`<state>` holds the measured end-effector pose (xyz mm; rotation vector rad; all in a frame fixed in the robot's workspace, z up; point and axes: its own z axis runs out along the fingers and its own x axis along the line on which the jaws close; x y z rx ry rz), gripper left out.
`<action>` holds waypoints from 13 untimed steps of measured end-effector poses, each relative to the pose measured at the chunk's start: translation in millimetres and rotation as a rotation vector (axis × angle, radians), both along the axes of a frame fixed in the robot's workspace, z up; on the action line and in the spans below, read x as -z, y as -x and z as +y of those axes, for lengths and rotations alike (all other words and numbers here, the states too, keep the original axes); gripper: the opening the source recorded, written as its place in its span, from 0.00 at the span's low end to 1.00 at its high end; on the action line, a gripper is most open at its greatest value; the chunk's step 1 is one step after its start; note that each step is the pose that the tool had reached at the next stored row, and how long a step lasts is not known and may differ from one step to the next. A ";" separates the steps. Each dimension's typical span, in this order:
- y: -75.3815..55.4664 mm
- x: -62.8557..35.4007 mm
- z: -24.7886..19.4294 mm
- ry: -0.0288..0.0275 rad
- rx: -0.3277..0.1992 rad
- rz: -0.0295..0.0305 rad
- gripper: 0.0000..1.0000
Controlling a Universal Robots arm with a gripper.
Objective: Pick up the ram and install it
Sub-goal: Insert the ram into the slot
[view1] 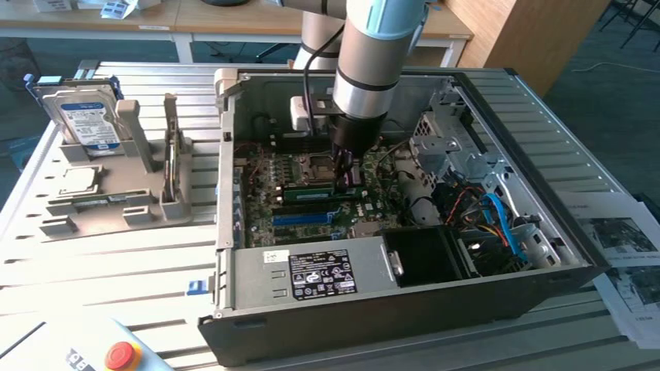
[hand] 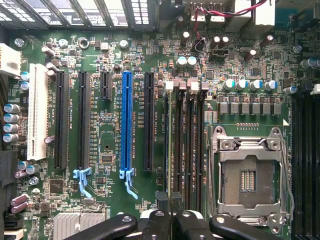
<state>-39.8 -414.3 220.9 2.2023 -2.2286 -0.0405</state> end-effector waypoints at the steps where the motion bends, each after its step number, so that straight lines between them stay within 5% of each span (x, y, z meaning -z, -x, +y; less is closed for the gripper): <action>1: 0.0 0.0 0.0 0.0001 0.000 0.0000 0.12; 7: -0.1 0.0 0.0 0.0002 0.000 -0.0002 0.13; 10: 0.0 0.0 0.0 0.0000 0.000 0.0001 0.25; 13: 0.0 0.0 0.0 0.0000 0.000 0.0001 0.25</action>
